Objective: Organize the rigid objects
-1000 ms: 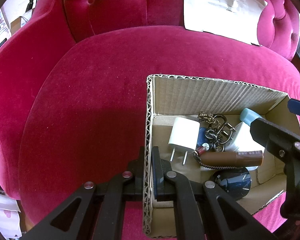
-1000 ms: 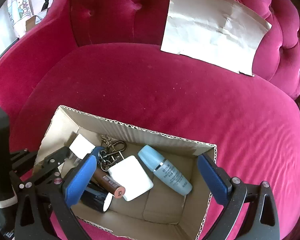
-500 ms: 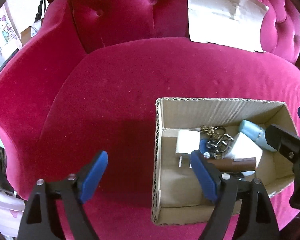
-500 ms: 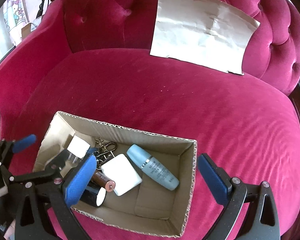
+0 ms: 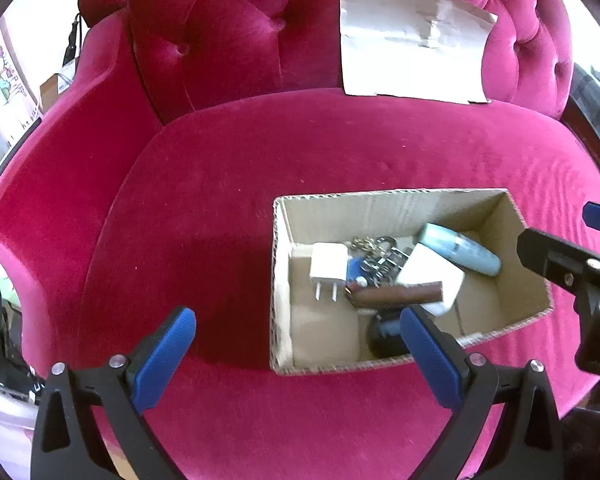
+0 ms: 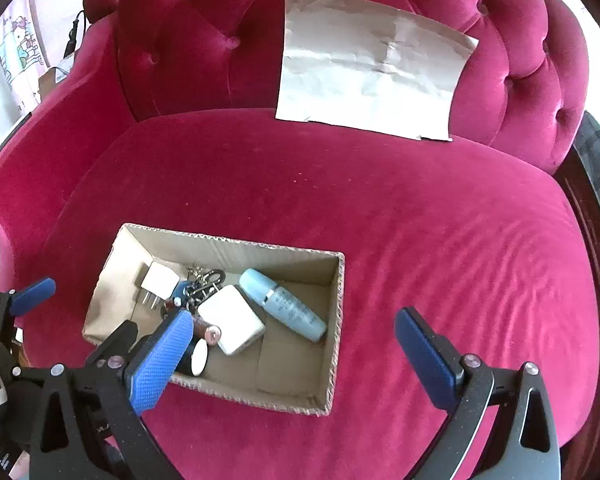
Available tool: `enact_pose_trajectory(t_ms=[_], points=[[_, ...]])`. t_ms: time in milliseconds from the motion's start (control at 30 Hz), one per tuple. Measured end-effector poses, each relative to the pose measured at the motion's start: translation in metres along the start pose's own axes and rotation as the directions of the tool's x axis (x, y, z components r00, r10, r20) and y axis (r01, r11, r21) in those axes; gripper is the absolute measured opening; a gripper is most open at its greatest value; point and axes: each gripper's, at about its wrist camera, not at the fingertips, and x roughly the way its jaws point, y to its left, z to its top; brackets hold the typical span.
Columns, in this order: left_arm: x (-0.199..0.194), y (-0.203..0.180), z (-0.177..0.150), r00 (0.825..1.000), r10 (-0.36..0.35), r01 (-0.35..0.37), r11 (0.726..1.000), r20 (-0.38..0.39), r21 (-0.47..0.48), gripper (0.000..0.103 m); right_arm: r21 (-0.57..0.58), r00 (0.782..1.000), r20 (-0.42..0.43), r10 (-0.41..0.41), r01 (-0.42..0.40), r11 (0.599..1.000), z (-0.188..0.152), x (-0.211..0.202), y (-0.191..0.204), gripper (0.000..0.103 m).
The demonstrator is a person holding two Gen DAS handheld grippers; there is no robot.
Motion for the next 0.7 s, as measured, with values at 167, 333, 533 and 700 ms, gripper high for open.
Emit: enact_pose_trajectory(t_ms=[167,333,533,700], points=[[-0.025,-0.002,0.002,1.000,-0.001,0.000,1.000,0.030,0.026,0.103,0.029,1.000,0.020,0.003,-0.004,1.000,-0.007,-0.026,-0.005,0.103],[-0.046,0.001,-0.005,0.999,-0.016,0.016,1.000,0.033,-0.013,0.103,0.040,1.000,0.022,0.007,-0.008,0.999,-0.018,-0.052,-0.005,0.103],[-0.070,-0.005,-0.019,0.999,-0.033,0.034,0.999,0.030,-0.035,0.103,0.058,1.000,0.027,0.010,-0.011,0.998,-0.031,-0.086,-0.008,0.103],[-0.089,-0.011,-0.025,0.998,-0.052,0.053,0.998,0.037,-0.038,0.103,0.077,1.000,0.028,0.009,-0.011,0.997,-0.043,-0.106,-0.007,0.103]])
